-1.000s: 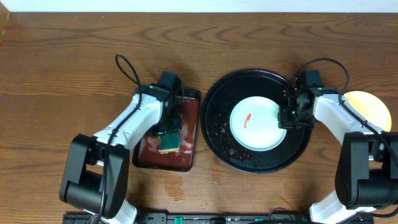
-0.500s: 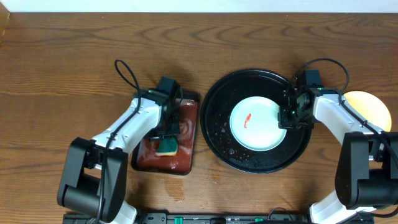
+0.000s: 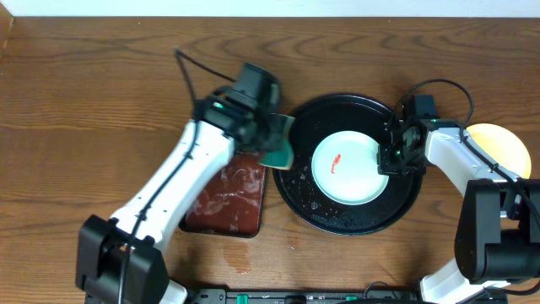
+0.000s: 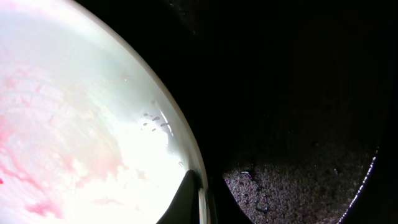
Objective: Clean dirty plates on tray and stack at the side
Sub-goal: 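Carry the sponge with the left gripper over to the mint plate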
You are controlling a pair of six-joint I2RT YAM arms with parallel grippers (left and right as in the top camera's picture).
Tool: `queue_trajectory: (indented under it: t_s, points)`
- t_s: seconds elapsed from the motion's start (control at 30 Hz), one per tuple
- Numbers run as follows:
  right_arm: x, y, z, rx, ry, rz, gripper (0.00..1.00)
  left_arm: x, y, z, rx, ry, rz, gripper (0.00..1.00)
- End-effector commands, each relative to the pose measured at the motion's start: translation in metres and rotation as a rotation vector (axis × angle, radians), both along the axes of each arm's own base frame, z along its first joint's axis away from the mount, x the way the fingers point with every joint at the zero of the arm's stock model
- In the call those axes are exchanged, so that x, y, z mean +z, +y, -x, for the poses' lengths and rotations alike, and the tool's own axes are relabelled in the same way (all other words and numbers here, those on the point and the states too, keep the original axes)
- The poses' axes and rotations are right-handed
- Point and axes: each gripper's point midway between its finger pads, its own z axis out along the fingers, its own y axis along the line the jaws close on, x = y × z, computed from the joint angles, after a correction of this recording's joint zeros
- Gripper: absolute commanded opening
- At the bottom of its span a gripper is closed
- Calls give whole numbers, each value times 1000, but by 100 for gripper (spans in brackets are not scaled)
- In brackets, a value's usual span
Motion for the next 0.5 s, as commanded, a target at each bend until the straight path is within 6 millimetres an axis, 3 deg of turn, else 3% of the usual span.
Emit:
queue_trajectory:
  t_s: [0.0,0.17,0.47]
  points:
    - [-20,19,20,32,88,-100,1,4,-36,11,-69,-3,66,8]
    - [-18,26,20,64,80,-142,1,-10,-79,14,-102,-11,105,7]
    - [-18,30,22,72,87,-147,1,-75,-133,23,-103,109,155,8]
